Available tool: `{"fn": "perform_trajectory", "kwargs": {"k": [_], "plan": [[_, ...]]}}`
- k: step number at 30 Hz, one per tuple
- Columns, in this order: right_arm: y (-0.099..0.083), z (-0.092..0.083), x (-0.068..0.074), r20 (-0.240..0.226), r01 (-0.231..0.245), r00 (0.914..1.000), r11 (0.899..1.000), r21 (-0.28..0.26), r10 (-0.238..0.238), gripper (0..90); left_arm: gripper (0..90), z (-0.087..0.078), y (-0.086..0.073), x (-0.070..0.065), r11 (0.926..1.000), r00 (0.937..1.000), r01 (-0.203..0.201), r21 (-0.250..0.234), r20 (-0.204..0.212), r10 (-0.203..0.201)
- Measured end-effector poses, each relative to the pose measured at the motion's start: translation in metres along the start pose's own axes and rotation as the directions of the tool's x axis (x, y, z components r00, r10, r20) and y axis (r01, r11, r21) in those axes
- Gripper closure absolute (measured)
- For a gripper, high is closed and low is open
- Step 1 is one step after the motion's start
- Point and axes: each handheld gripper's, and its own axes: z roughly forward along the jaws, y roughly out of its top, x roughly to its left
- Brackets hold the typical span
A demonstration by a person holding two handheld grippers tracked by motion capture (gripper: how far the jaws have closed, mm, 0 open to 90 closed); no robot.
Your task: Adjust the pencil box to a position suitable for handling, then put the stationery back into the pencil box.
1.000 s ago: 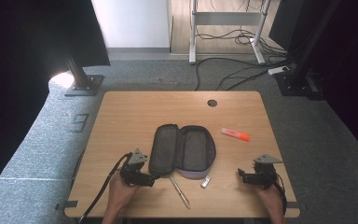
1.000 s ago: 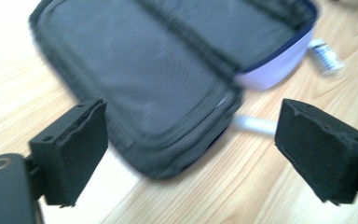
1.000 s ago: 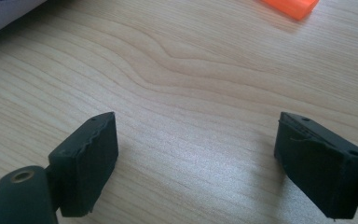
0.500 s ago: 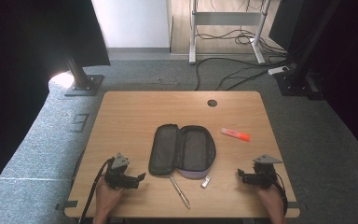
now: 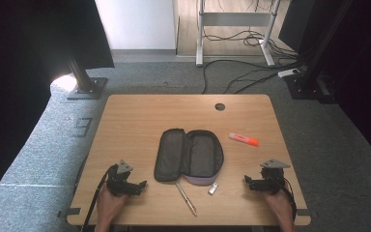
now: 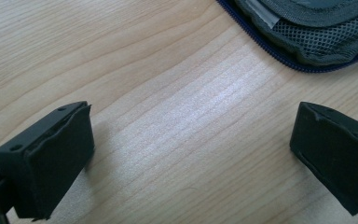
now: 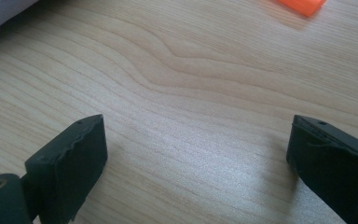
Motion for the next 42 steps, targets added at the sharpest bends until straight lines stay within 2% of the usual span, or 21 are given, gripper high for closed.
{"fn": "perform_trajectory", "kwargs": {"k": [3,11,15,25,32,42], "plan": [[0.001,0.0,-0.001,-0.001,0.001,1.0,1.0,0.003,-0.001,5.7,0.0,0.0,0.0,0.0,1.0,1.0,0.0,0.0,0.0,0.0],[0.011,-0.001,0.002,-0.04,0.036,0.9985,0.999,-0.012,-0.036,5.9,0.0,0.0,0.0,0.0,1.0,1.0,0.006,0.0,-0.005,-0.006],[0.016,-0.001,0.002,-0.042,0.051,0.9978,0.999,-0.009,-0.052,5.9,0.0,0.0,0.0,0.0,1.0,1.0,0.006,0.0,-0.005,-0.006],[0.039,0.007,-0.004,-0.088,0.073,0.9933,0.997,-0.027,-0.075,6.6,0.0,0.0,0.0,-0.001,1.0,0.9999,0.01,0.0,-0.009,-0.01],[0.052,0.014,-0.006,-0.084,0.097,0.9915,0.995,-0.031,-0.099,6.7,0.0,0.0,0.0,-0.001,0.9999,0.9999,0.011,0.0,-0.009,-0.011],[0.064,0.024,-0.014,-0.087,0.105,0.9906,0.994,-0.021,-0.106,6.1,0.0,0.0,0.0,-0.001,0.9999,0.9999,0.011,0.0,-0.01,-0.011]]}}
